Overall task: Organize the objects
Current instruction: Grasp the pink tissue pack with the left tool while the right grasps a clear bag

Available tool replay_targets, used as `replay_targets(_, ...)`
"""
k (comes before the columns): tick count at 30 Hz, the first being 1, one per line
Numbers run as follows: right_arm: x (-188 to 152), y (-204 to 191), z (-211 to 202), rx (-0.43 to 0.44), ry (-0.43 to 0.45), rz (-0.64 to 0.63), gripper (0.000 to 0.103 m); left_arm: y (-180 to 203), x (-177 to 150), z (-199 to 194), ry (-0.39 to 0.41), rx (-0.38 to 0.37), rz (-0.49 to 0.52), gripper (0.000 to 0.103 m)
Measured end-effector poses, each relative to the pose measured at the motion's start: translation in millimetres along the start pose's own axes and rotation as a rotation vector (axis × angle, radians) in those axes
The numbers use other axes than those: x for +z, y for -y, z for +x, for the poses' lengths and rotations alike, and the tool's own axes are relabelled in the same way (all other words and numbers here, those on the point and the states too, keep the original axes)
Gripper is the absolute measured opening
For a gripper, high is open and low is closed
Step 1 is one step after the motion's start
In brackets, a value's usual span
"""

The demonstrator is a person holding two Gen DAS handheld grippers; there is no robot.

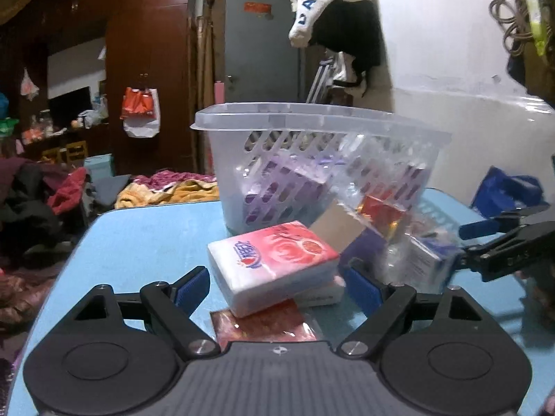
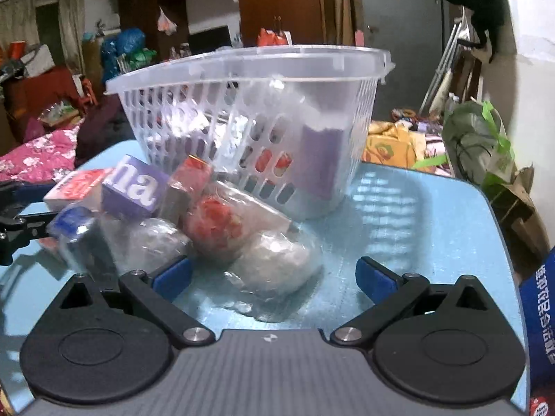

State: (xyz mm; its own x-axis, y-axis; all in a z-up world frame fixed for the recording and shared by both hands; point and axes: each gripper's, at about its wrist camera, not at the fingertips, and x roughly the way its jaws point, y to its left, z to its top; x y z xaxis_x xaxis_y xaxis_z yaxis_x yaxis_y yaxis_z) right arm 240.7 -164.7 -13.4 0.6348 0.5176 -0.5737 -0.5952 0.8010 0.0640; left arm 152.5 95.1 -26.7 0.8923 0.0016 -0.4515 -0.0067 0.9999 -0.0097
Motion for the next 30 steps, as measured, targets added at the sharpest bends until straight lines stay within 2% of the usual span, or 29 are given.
replay_targets(3, -3.6, 1.2, -1.7, 0.002, -0.003, 0.006, 0.095, -1.1, 0.6, 4.8, -0.010, -0.030, -0.041, 0.089)
replay_targets(6, -3.4, 3.4, -0.7, -0.014, -0.014, 0.014, 0.079, 2.8, 1.3, 6.4, -0.002, 0.003, -0.036, 0.089)
replay_targets(7, -3.2, 4.0, -1.9, -0.014, -0.009, 0.013, 0.071, 5.0, 1.1, 8.7, -0.011, 0.011, -0.031, 0.085)
replay_targets(9, -1.8, 4.5, -2.3, -0.004, -0.006, 0.010, 0.066, 7.5, 1.7, 11.5, -0.018, 0.024, -0.022, 0.081)
replay_targets(10, -1.8, 4.7, -2.8, -0.004, -0.003, 0.011, 0.059, 7.3, 1.7, 10.0, -0.009, 0.024, -0.023, 0.080)
replay_targets(12, 0.8, 5.6, -2.7, 0.002, 0.005, 0.024, 0.059, 3.5, 1.2, 6.9, 0.007, 0.018, -0.042, 0.080)
replay_targets(16, 1.0, 8.1, -9.1, -0.003, 0.049, 0.048, 0.058, -8.0, -0.1, 0.8, 0.063, -0.051, -0.105, 0.080)
replay_targets(19, 0.7, 4.8, -14.1, -0.012, 0.086, 0.035, 0.058, -8.3, -0.9, -3.1, 0.103, -0.107, -0.081, 0.080)
replay_targets(22, -0.8, 3.2, -23.2, -0.024, 0.147, 0.031, 0.058, 2.3, -2.2, -10.7, 0.165, -0.081, -0.016, 0.080)
replay_targets(24, -1.0, 4.1, -27.7, -0.026, 0.177, 0.039, 0.058, 6.6, -3.3, -13.5, 0.182, -0.096, 0.014, 0.080)
replay_targets(30, -0.2, 2.0, -32.3, 0.011, 0.222, 0.020, 0.058, 2.0, -1.6, -13.0, 0.188, -0.105, -0.012, 0.080)
